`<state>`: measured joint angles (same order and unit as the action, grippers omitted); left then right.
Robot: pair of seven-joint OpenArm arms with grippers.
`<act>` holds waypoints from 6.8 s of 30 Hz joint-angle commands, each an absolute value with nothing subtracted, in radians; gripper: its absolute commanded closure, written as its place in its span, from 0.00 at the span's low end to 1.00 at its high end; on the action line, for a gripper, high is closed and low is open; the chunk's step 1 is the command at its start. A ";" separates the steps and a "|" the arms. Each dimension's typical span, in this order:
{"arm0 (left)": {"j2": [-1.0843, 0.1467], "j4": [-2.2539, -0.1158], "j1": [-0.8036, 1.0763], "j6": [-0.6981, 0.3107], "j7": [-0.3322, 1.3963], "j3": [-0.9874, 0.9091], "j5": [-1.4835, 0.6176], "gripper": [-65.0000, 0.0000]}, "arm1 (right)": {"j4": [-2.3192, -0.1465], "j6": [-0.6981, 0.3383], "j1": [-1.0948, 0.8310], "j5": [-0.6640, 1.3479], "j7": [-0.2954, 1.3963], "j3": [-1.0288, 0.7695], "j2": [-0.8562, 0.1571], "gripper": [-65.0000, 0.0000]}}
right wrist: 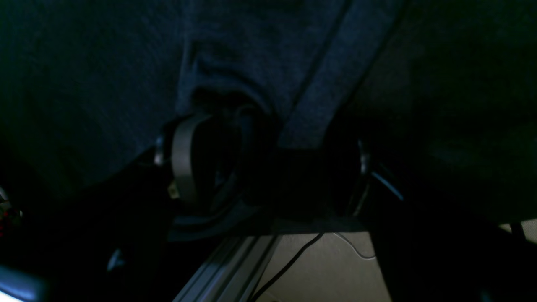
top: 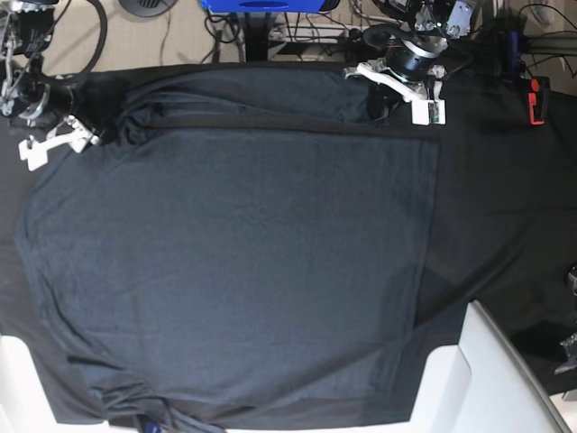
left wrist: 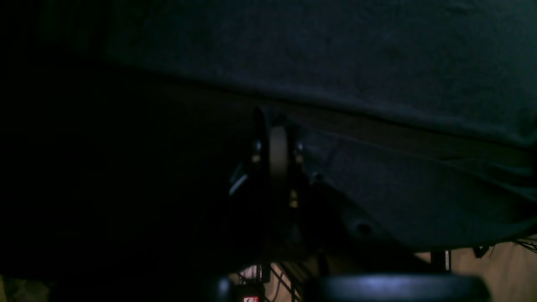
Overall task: Fold the T-shirt properly
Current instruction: 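Pull the collar-side edge with the left gripper toward the shirt's hem, then lift the shirt edge with both grippers and drag it toward the hem, then lay the lifted fabric down over the shirt body with both grippers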
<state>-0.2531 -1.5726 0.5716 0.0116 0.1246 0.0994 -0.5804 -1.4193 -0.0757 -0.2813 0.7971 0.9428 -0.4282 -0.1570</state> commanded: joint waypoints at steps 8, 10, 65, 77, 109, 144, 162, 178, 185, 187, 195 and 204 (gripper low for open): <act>-0.259 -1.586 0.579 0.005 0.108 0.097 -0.584 1.00 | -1.434 -0.076 -0.292 0.808 0.937 -0.435 -0.173 0.47; -0.259 -1.586 0.579 0.005 0.108 0.097 -0.584 1.00 | -1.434 -0.076 -0.298 0.808 0.937 -0.435 -0.173 0.63; -0.248 -1.527 0.119 0.010 0.535 -0.081 -0.576 0.70 | -1.363 0.202 0.061 0.814 0.989 -0.358 -0.216 0.33; -0.248 -1.715 0.291 0.005 0.535 -0.243 -0.585 0.43 | -1.428 0.165 -0.041 0.814 0.961 -0.622 -0.223 0.22; -0.143 -1.684 0.573 -0.124 0.535 -0.369 -0.585 0.52 | -0.848 -0.108 0.163 0.806 0.754 -0.487 -0.358 0.48; -0.137 -1.356 0.317 -0.124 0.530 -0.360 -0.705 0.26 | -0.806 -0.105 0.163 0.812 0.733 -0.493 -0.351 1.00; -0.125 -1.365 0.303 -0.124 0.539 -0.364 -0.711 1.00 | -0.868 -0.101 0.140 0.814 0.759 -0.493 -0.349 1.00; -0.122 -1.707 0.374 -0.124 0.835 -0.530 -0.713 1.00 | -1.193 -0.019 0.010 0.816 0.855 -0.522 -0.326 1.00; -0.122 -1.764 0.449 -0.124 0.843 -0.541 -0.713 1.00 | -1.248 -0.001 -0.015 0.816 1.009 -0.664 -0.325 1.00; -0.122 -1.779 0.475 -0.124 0.843 -0.545 -0.713 1.00 | -1.279 0.001 -0.038 0.816 1.036 -0.673 -0.325 1.00; -0.122 -1.804 0.527 -0.124 0.843 -0.538 -0.713 1.00 | -1.316 0.004 -0.085 0.809 1.063 -0.664 -0.302 1.00; -0.128 -1.776 0.397 -0.117 0.897 -0.527 -0.710 1.00 | -1.285 0.168 0.030 0.808 1.059 -0.585 -0.303 0.99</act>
<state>-0.1162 -1.7660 0.4015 -0.1123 0.9051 -0.5259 -0.7048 -1.2716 0.1688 0.0101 0.7948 1.0664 -0.5838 -0.2859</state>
